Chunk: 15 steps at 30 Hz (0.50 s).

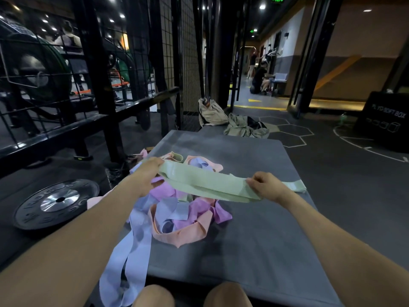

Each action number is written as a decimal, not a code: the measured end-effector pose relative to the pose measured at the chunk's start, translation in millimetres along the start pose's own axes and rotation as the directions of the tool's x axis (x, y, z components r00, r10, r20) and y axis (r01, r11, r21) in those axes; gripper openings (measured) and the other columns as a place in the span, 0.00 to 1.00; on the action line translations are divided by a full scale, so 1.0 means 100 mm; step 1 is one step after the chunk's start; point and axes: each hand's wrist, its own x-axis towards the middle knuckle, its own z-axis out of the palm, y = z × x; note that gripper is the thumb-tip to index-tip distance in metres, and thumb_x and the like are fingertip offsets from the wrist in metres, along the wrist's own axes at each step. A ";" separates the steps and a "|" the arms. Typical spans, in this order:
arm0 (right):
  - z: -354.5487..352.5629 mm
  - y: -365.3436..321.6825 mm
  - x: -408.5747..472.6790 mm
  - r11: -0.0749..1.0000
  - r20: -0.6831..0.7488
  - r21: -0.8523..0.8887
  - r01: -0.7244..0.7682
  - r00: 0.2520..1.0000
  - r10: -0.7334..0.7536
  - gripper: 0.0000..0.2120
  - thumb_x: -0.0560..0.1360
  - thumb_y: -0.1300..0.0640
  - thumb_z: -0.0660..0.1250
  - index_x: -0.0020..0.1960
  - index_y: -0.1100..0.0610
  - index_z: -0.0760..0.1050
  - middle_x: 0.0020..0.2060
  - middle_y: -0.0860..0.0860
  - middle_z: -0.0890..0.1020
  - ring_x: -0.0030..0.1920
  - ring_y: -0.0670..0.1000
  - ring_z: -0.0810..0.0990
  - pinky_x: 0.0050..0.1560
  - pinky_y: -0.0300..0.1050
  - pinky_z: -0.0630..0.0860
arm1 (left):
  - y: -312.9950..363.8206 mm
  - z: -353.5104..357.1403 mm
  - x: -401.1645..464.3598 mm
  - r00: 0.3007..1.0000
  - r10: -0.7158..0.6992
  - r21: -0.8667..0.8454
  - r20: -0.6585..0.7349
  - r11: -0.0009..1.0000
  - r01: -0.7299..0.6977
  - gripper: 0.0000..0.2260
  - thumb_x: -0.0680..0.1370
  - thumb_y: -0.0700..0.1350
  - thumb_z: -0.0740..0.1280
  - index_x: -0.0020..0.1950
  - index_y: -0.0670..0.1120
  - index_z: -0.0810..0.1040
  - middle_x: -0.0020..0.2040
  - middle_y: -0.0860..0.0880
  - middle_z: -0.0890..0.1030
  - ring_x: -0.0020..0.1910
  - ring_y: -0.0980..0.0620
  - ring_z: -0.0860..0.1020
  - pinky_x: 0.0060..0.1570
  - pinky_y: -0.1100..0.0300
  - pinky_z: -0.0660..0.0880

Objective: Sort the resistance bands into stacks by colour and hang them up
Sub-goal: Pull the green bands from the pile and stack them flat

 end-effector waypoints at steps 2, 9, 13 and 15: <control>0.00 0.06 0.01 0.999 -0.018 0.040 -0.015 1.000 0.016 0.12 0.77 0.54 0.62 0.37 0.56 0.68 0.31 0.49 0.72 0.36 0.51 0.69 0.36 0.43 0.67 | -0.06 0.00 0.02 0.995 -0.009 0.115 0.101 0.993 -0.003 0.06 0.81 0.42 0.58 0.46 0.50 0.72 0.43 0.49 0.76 0.41 0.53 0.74 0.39 0.60 0.73; 0.01 0.26 0.00 0.993 -0.169 0.119 -0.005 0.985 0.026 0.09 0.72 0.63 0.68 0.36 0.55 0.70 0.35 0.54 0.74 0.36 0.54 0.71 0.35 0.42 0.69 | -0.19 0.07 0.17 0.984 0.167 0.350 0.057 0.920 -0.177 0.09 0.79 0.35 0.58 0.40 0.47 0.67 0.47 0.42 0.74 0.46 0.46 0.72 0.44 0.54 0.76; -0.05 0.45 0.02 0.984 -0.167 0.171 -0.054 0.982 0.083 0.12 0.69 0.65 0.73 0.50 0.58 0.76 0.50 0.57 0.74 0.44 0.54 0.74 0.37 0.40 0.71 | -0.21 0.31 0.17 0.965 0.259 0.368 0.036 0.894 -0.254 0.15 0.77 0.30 0.57 0.37 0.47 0.69 0.40 0.47 0.73 0.41 0.48 0.71 0.34 0.64 0.71; -0.09 0.57 0.05 0.974 -0.175 0.193 -0.114 0.973 0.149 0.17 0.68 0.64 0.75 0.55 0.61 0.76 0.50 0.55 0.74 0.47 0.53 0.74 0.43 0.41 0.70 | -0.22 0.45 0.20 0.959 0.284 0.394 0.015 0.880 -0.266 0.15 0.77 0.30 0.59 0.37 0.48 0.69 0.40 0.48 0.73 0.39 0.50 0.71 0.35 0.63 0.69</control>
